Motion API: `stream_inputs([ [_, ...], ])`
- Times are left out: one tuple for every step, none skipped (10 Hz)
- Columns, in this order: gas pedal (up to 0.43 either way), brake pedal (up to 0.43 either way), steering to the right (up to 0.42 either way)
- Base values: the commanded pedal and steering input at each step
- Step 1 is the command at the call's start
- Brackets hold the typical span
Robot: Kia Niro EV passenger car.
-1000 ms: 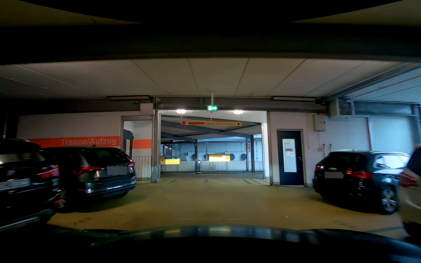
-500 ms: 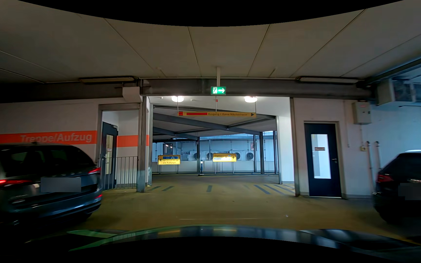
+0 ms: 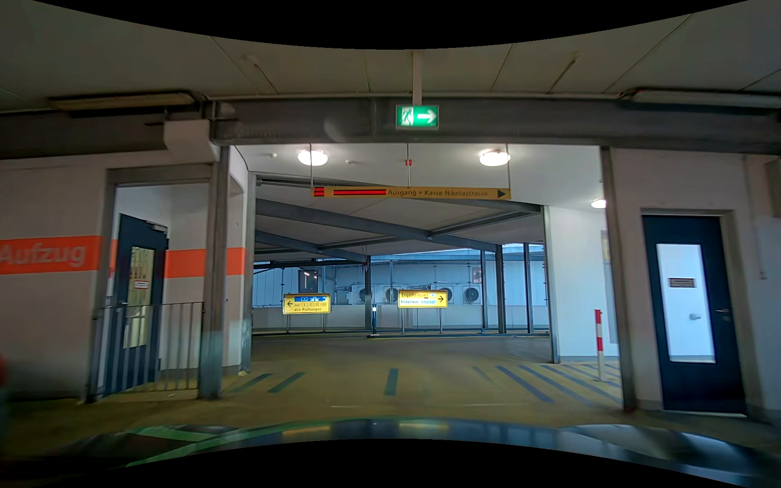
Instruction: Follow the waypoints while adhering to traffic rules and regulations
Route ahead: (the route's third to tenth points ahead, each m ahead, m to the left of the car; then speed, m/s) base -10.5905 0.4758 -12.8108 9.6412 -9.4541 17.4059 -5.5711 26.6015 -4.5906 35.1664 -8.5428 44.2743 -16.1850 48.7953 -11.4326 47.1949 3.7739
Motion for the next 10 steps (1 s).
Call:
stream_inputs([
  [0.039, 0.0, -0.011],
  [0.039, 0.0, -0.011],
  [0.039, 0.0, -0.011],
  [0.039, 0.0, -0.011],
  [0.008, 0.0, -0.011],
  [0.0, 0.0, -0.011],
  [0.0, 0.0, -0.011],
  [0.0, 0.0, -0.011],
  [0.0, 0.0, -0.011],
  [0.0, 0.0, -0.011],
])
